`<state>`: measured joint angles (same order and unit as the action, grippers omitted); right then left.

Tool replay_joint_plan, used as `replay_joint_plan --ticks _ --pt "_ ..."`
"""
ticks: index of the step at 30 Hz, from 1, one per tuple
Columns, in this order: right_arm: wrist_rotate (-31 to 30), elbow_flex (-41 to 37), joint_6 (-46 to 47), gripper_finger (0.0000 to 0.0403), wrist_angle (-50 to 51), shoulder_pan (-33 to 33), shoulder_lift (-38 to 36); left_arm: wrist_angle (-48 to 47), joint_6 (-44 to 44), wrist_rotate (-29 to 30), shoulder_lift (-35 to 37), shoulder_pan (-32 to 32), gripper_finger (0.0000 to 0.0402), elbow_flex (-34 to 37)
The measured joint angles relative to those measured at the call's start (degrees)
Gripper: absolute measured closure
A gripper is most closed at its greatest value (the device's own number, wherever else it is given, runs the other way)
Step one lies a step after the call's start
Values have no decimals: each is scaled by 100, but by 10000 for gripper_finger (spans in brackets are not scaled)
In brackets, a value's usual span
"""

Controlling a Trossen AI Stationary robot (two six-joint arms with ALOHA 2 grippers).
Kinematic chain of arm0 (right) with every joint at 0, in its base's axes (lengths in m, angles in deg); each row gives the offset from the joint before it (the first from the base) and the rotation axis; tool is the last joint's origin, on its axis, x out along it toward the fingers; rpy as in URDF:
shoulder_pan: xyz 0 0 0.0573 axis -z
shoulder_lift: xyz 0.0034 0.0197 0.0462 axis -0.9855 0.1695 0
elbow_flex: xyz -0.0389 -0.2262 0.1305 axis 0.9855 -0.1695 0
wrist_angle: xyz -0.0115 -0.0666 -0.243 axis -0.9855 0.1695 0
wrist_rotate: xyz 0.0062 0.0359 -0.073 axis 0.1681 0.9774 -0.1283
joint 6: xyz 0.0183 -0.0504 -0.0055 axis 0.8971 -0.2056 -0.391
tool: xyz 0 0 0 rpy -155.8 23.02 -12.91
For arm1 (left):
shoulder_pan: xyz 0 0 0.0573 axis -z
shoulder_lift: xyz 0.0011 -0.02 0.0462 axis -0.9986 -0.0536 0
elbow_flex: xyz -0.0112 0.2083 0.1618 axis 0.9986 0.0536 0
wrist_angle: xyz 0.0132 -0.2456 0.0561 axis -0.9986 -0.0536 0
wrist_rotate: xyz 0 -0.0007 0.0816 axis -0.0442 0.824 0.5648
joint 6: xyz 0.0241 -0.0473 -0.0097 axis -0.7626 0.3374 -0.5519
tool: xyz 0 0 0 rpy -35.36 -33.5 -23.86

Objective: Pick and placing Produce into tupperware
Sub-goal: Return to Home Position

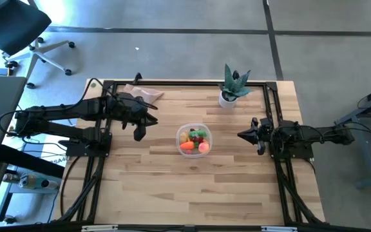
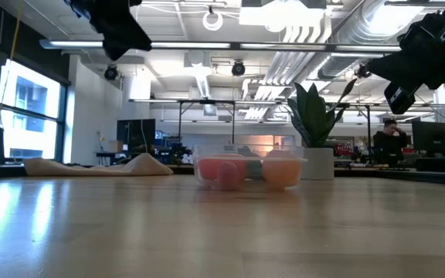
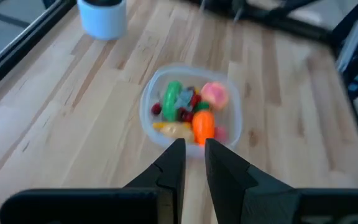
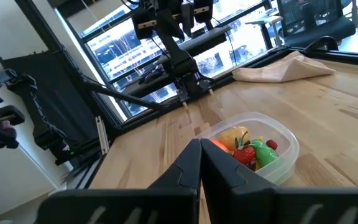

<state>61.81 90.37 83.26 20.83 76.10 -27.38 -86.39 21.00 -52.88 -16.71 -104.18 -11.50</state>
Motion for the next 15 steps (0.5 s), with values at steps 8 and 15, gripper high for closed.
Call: replay_joint_plan --ticks 8,15 --pt "0 0 0 402 1 0 0 157 582 -242 0 2 350 -1" --pt "0 0 0 402 2 0 0 255 1642 -99 29 -4 350 43"
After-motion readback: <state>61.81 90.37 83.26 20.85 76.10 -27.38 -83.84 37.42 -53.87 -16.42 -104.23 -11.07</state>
